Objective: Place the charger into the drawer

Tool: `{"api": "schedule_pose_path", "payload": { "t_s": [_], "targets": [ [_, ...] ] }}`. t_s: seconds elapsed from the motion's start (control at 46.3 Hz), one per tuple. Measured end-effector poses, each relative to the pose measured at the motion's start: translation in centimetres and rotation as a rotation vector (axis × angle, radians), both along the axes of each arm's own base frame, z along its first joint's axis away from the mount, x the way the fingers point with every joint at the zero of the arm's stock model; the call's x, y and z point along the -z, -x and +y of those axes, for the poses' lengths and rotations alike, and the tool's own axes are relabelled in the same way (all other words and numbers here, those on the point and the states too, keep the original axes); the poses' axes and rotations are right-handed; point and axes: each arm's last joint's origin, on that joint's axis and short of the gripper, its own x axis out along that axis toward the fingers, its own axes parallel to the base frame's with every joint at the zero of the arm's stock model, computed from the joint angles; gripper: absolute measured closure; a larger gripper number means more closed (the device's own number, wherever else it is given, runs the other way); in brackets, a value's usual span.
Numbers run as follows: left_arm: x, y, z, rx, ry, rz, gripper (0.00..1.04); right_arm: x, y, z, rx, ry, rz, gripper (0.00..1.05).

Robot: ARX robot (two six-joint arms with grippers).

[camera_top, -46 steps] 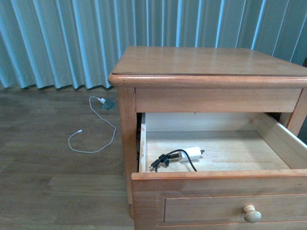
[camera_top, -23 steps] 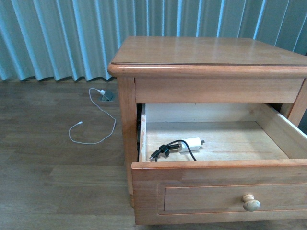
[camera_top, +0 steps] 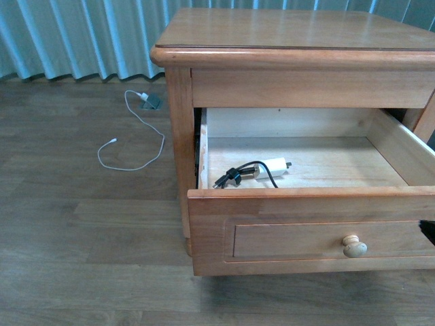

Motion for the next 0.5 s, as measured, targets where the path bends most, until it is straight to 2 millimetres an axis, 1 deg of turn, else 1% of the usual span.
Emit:
{"api": "schedule_pose_path", "payload": {
  "t_s": [0.043, 0.151, 0.302, 0.389, 0.497],
  "targets": [
    [0.0, 0.0, 0.0, 0.000, 0.000, 0.000, 0.06, 0.4, -1.1, 0.3, -0.003, -0.003, 0.021, 0.08],
    [0.0, 0.0, 0.0, 0.000, 0.000, 0.000, 0.06, 1.2, -2.9, 0.8, -0.008, -0.008, 0.060, 0.08],
    [0.0, 0.0, 0.0, 0.000, 0.000, 0.000, 0.06, 2.5, -4.7, 1.4, -0.015, -0.013, 0.115, 0.08],
    [0.0, 0.0, 0.0, 0.000, 0.000, 0.000, 0.06, 3.1, -5.7, 1.6, -0.013, -0.011, 0.117, 0.08],
    [0.0, 0.0, 0.0, 0.000, 0.000, 0.000, 0.06, 3.3, -7.7, 1.9, 0.001, -0.004, 0.085, 0.08]
  ]
}}
